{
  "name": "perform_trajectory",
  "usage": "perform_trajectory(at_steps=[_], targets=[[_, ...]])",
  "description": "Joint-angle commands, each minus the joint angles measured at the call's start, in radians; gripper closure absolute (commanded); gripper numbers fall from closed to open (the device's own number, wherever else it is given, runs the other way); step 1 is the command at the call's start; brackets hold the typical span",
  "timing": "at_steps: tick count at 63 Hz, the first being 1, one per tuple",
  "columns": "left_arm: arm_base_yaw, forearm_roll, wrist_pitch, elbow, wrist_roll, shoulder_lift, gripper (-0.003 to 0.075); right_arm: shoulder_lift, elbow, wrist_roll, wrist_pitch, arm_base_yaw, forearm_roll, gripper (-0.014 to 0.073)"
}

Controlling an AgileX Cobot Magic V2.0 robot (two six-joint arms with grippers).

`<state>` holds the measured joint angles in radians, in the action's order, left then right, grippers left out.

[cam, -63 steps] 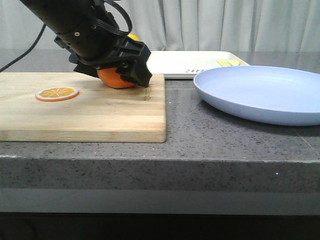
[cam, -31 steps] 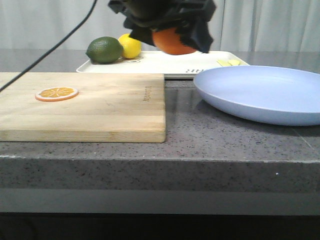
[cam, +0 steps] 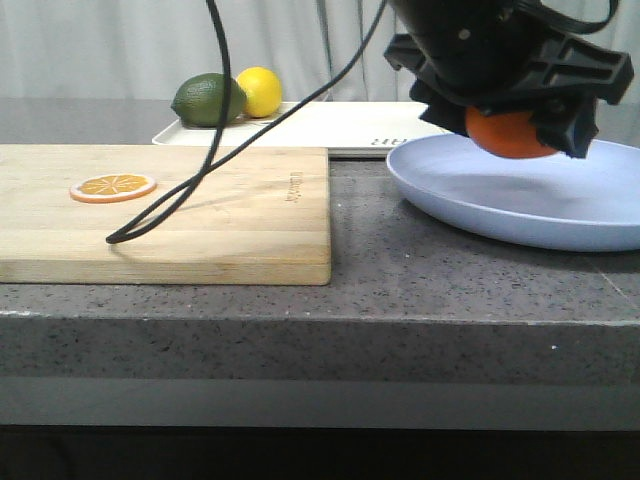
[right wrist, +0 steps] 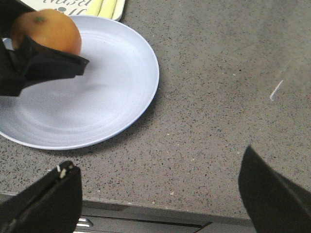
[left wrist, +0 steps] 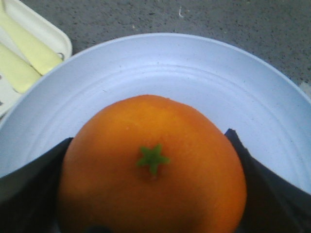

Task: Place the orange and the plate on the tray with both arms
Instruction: 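Lift the orange with the left gripper and lower it onto the blue plate, then open the left gripper and withdraw it upward, then move the right gripper to the blue plate rim and grip it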

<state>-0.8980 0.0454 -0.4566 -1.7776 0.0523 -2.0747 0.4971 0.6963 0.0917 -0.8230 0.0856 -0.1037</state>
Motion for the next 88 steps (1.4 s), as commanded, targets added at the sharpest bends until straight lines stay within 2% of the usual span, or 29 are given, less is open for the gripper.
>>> perform_trajectory(at_steps=[1, 6, 14, 19, 33, 58, 70, 88], targets=[[-0.015, 0.006, 0.063, -0.054, -0.001, 0.036, 0.0307, 0.011, 0.024, -0.008, 0.067, -0.001, -0.023, -0.0063], [-0.021, 0.001, 0.068, -0.054, -0.001, 0.021, 0.0265, 0.011, 0.024, -0.008, 0.067, -0.001, -0.023, -0.0063], [-0.02, 0.001, 0.07, -0.054, -0.001, 0.018, 0.0103, 0.011, 0.024, -0.008, 0.067, -0.001, -0.023, -0.0063], [-0.02, 0.001, 0.07, -0.054, -0.001, 0.02, 0.0052, 0.011, 0.024, -0.008, 0.067, -0.001, -0.023, -0.0063], [-0.02, 0.033, 0.033, -0.054, -0.001, 0.072, 0.0047, 0.011, 0.024, -0.008, 0.066, -0.001, -0.023, -0.0063], [-0.009, 0.023, -0.249, -0.02, -0.012, 0.37, 0.0048, 0.011, 0.024, -0.008, 0.071, -0.001, -0.023, -0.0063], [0.02, 0.007, -0.293, 0.163, -0.012, 0.558, 0.0048, 0.011, 0.024, -0.008, 0.087, -0.001, -0.023, -0.0063], [0.137, 0.007, -0.278, 0.487, -0.033, 0.849, 0.0048, 0.011, 0.024, -0.008, 0.081, -0.001, -0.023, -0.0063]])
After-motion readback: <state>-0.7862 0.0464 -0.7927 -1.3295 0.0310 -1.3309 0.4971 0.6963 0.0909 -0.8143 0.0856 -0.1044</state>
